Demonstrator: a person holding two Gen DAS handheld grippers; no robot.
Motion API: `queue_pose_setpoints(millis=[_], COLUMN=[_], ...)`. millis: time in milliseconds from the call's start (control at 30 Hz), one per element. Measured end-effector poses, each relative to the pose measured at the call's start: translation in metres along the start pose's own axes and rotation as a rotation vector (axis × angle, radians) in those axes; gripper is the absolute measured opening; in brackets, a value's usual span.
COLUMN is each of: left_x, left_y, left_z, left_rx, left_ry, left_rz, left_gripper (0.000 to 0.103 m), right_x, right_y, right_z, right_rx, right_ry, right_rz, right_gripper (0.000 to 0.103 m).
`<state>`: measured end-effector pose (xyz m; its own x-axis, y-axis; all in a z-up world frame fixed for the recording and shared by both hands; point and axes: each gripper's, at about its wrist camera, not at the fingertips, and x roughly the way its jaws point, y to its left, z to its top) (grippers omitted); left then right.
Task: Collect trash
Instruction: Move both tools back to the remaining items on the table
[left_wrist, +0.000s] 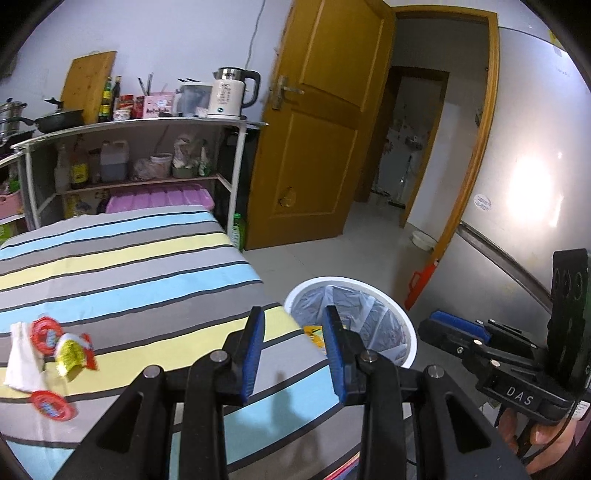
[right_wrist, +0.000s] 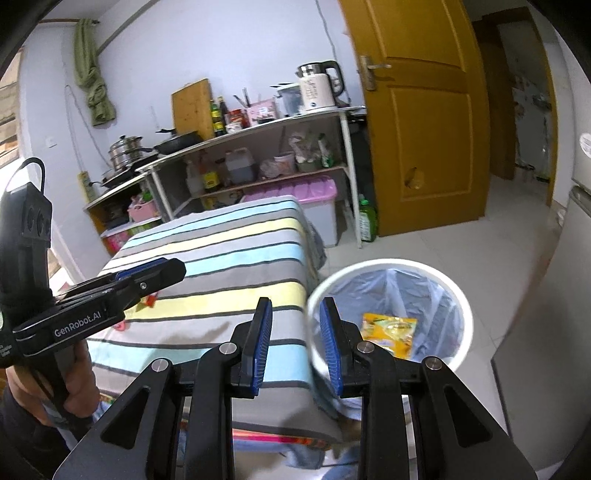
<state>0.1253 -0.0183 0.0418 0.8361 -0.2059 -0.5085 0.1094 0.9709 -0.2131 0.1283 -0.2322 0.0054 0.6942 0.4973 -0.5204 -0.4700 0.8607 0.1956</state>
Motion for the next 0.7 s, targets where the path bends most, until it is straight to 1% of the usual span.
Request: queue_pose_setpoints(millis=[167, 233, 400, 467, 700], left_x=[-0.015, -0.019, -0.033, -0.039, -0.057], left_y=[0.017, 0.024, 0.045, 0.055, 0.102], left_z=[-0.008, -0.012, -0.019, -0.023, -0.040], left_rx=[-0.018, -0.024, -0.046, -0.054, -0.113], left_ry=[-0.016, -0.022, -0.043, -0.052, -0.060], left_rz=[0.043, 0.062, 0.120, 0.152, 0.284], left_gripper=[0.034, 0.038, 0.043, 0.047, 0.054], right_x=[0.007, 0.011, 0.021, 0.024, 0.039], right_y=[0.016, 0.022, 0.034, 0.039, 0.055], right_z=[-0.002, -0.002, -0.003, -0.003, -0.003], right_rx=[-0.022, -0.027, -0.040, -0.047, -0.074], right_ry=[0.013, 0.022, 0.040, 0.045, 0.071], right_rz=[0.041, 0.055, 0.081, 0.091, 0.126], right_gripper=[0.029, 0.031, 0.038, 0.040, 0.043])
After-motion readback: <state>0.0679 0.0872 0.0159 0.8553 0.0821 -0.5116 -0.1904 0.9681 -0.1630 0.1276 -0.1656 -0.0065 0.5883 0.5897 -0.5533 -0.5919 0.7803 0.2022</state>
